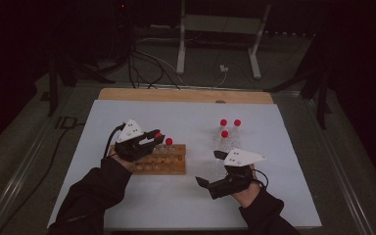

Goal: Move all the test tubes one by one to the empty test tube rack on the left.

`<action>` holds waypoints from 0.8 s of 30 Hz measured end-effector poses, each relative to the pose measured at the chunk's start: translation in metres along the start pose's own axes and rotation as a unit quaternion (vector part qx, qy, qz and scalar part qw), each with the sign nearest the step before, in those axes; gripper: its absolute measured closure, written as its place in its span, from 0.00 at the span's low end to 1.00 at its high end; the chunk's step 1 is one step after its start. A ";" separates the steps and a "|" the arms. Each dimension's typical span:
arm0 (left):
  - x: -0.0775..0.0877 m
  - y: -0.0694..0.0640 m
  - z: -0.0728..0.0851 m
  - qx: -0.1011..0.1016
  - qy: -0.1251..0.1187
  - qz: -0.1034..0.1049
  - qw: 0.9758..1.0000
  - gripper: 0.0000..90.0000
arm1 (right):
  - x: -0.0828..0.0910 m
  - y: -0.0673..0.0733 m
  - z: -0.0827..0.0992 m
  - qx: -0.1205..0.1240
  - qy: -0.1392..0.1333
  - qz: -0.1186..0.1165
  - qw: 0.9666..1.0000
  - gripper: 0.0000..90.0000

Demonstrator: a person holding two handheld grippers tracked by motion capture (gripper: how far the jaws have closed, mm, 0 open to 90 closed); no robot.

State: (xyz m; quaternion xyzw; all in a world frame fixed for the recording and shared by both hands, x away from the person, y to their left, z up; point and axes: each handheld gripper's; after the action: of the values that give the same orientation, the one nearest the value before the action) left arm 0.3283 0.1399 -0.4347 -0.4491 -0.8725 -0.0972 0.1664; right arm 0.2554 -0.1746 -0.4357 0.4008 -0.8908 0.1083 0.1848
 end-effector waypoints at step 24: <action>-0.012 0.000 0.015 -0.003 0.041 0.004 0.999 0.79 | 0.002 -0.004 0.000 -0.003 -0.001 -0.001 1.000 0.00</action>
State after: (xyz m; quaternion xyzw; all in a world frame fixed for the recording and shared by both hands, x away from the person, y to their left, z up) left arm 0.3315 0.1353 -0.4533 -0.4484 -0.8630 -0.1177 0.2007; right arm 0.2569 -0.1786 -0.4341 0.4014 -0.8908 0.1047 0.1856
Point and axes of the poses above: each handheld gripper's, and its own axes: x roughly backward along the jaws, z roughly out of its underside, y roughly to its left, and after that the axes turned 6 degrees about z, right-handed
